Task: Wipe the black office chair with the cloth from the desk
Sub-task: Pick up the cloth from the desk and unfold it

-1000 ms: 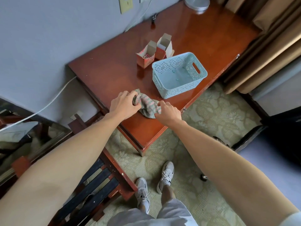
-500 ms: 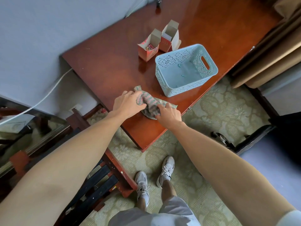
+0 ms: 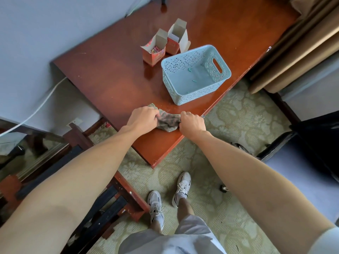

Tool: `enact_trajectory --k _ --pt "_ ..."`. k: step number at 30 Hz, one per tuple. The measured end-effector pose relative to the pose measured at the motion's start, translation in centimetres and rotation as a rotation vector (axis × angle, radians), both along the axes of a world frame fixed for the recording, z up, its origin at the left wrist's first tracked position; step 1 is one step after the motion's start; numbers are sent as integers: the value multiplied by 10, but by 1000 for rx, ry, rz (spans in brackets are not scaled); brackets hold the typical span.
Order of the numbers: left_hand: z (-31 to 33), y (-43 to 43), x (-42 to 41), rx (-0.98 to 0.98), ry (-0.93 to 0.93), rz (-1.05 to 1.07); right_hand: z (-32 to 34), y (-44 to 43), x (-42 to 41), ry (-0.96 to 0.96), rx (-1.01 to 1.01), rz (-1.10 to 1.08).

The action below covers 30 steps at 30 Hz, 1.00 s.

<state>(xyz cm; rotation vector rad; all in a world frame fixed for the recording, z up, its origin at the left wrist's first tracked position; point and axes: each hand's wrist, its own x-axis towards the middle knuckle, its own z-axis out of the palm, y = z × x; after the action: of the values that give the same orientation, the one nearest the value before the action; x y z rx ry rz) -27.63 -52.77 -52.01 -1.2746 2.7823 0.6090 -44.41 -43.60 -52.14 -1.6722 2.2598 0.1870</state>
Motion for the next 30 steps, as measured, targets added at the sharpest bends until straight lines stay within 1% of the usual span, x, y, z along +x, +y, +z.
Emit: enact_trajectory --k 4,10,13,22,24,27,30 --pt "20 6 -15 -58 104 -2 20 12 -11 21 -89 -30" --pt "50 28 -40 -112 312 -64 51 55 -33 -20 -297 -234" --pt "68 45 -64 -116 370 -91 66 85 -47 16 -364 -289" --pt "108 127 -142 -94 468 -360 100 189 -91 26 -498 -516" --pt "113 150 -158 -137 481 -450 104 214 -102 41 -482 -555" --pt "121 187 -184 -182 494 -578 104 253 -122 76 -374 -613" --pt "126 225 -211 -195 477 -682 104 295 -144 -4 -344 -718"
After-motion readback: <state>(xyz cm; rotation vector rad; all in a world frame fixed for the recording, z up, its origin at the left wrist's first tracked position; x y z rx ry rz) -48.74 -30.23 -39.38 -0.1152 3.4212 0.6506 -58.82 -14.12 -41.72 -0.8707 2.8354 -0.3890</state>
